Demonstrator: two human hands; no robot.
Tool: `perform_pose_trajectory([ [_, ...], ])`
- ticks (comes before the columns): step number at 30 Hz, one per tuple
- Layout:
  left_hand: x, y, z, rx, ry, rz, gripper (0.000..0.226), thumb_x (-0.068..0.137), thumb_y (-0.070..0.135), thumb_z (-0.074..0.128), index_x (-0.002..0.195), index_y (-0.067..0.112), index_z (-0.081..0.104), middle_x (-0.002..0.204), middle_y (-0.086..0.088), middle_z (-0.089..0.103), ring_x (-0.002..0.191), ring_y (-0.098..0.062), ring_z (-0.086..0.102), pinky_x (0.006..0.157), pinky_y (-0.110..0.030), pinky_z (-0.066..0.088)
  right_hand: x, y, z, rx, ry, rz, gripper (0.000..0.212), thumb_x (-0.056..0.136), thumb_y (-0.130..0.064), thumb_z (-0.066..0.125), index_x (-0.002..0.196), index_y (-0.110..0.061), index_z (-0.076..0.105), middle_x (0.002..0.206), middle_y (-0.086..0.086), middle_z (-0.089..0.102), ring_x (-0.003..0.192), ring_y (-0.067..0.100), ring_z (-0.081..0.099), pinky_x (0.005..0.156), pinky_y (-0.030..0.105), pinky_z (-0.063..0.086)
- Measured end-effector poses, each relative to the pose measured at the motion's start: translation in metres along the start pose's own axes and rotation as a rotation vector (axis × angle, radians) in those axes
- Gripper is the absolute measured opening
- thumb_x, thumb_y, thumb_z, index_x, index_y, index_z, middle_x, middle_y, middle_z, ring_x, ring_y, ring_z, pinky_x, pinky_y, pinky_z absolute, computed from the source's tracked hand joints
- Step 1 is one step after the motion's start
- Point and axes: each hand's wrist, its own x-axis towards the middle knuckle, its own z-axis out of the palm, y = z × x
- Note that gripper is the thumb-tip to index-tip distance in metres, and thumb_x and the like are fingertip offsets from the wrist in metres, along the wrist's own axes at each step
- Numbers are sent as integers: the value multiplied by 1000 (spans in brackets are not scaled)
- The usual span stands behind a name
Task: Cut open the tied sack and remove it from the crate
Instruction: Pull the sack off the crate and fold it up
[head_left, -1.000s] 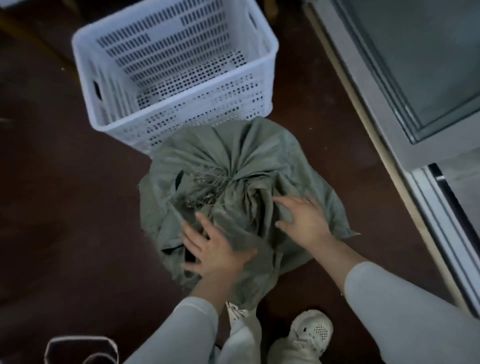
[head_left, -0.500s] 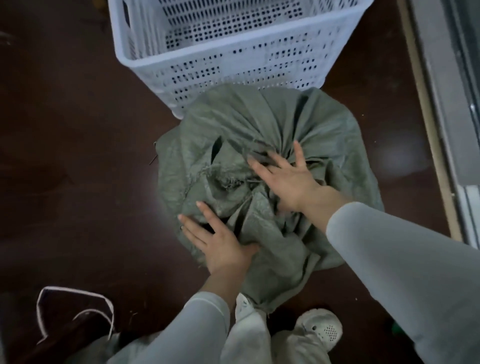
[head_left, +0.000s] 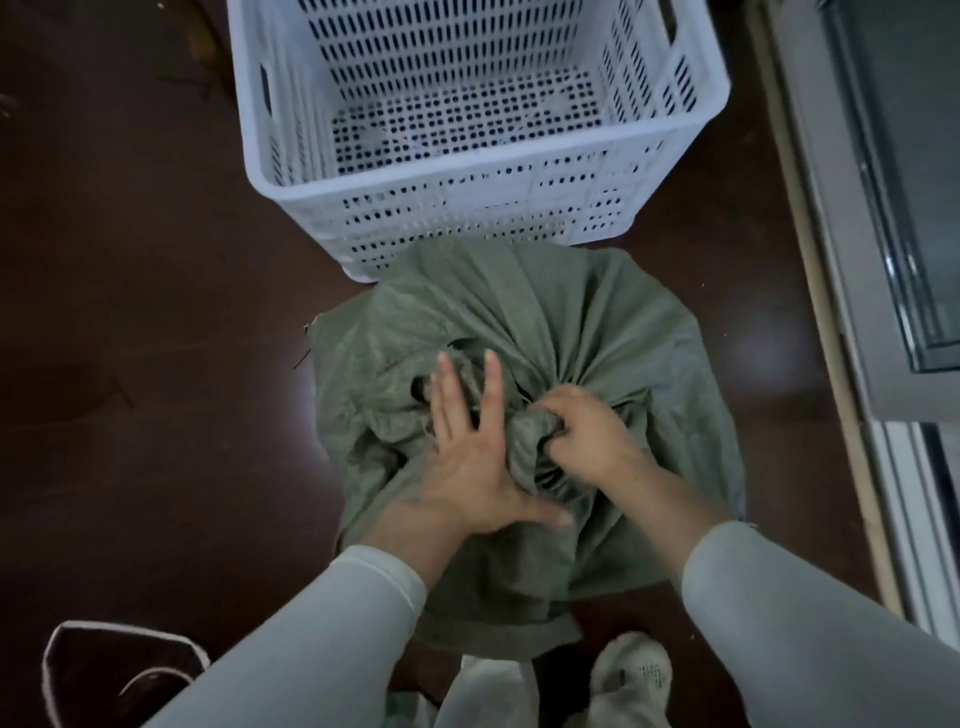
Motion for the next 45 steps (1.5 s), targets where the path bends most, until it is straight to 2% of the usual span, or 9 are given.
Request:
perform_pose_trajectory([
  [4, 35, 3, 4, 81, 62, 41, 124, 62, 48, 81, 150, 32, -4, 159, -9, 4, 147, -29, 4, 118, -49, 20, 3, 2, -7, 276, 7, 140, 20, 74, 0, 63, 87, -14, 67, 87, 7, 68, 86, 21, 63, 75, 30, 50],
  [9, 56, -4, 11, 53, 53, 32, 43, 75, 21, 73, 116, 15, 61, 116, -10, 67, 113, -28, 60, 92, -31, 48, 2, 29, -12, 377, 108, 160, 75, 63, -4, 73, 129, -27, 48, 136, 4, 42, 135, 23, 36, 113, 38, 32],
  [13, 50, -9, 15, -77, 32, 45, 44, 74, 11, 74, 117, 8, 61, 115, -10, 66, 111, -24, 60, 80, -9, 35, -7, 56, -15, 36, -158, 224, 113, 66, -27, 82, 142, -56, 4, 155, 0, -27, 145, 23, -18, 117, 45, 2],
  [17, 42, -13, 14, 38, 11, 164, 111, 65, 26, 84, 150, 27, 13, 153, -6, 8, 144, -21, 17, 111, -16, 17, 15, 75, -1, 216, 145, 179, 39, 81, 0, 59, 116, -16, 64, 134, 10, 53, 125, 24, 49, 99, 18, 32],
  [21, 41, -9, 14, 401, -21, 284, 146, 51, 58, 82, 124, 52, -45, 139, 7, -53, 137, -23, -37, 114, -37, -3, 17, 54, 11, 557, 283, 200, 44, 71, 16, 52, 72, -25, 67, 80, -5, 67, 81, 11, 62, 85, 23, 47],
  [29, 64, 0, 34, 243, 60, 238, 58, 73, 43, 63, 125, 20, 55, 124, -5, 58, 123, -29, 49, 107, -34, 37, -4, 48, -16, 1120, 20, 267, 49, 72, 20, 40, 62, -16, 72, 65, -1, 70, 70, 12, 63, 72, 23, 51],
  [34, 71, -11, 35, 119, 116, 48, 48, 73, 33, 74, 114, 16, 58, 115, -8, 63, 111, -28, 57, 86, -31, 44, 35, 104, -39, 366, 434, 286, 38, 78, 0, 58, 105, -25, 64, 111, 3, 66, 111, 23, 58, 102, 36, 43],
  [39, 86, -29, 38, -5, 83, -24, 94, 70, 42, 76, 146, 28, 22, 137, -6, 51, 127, -26, 49, 103, -35, 43, 78, 174, -60, -4, 145, 589, 118, 65, -29, 83, 151, -22, 3, 161, 3, -4, 148, 23, -4, 116, 55, 6],
  [45, 95, -31, 55, 158, 111, -119, 83, 72, 43, 73, 142, 37, 29, 138, -8, 21, 127, -30, 41, 96, -42, 50, 99, 208, -43, 177, 125, 387, 64, 77, -23, 75, 135, -15, 49, 125, 16, 62, 113, 24, 57, 100, 38, 42],
])
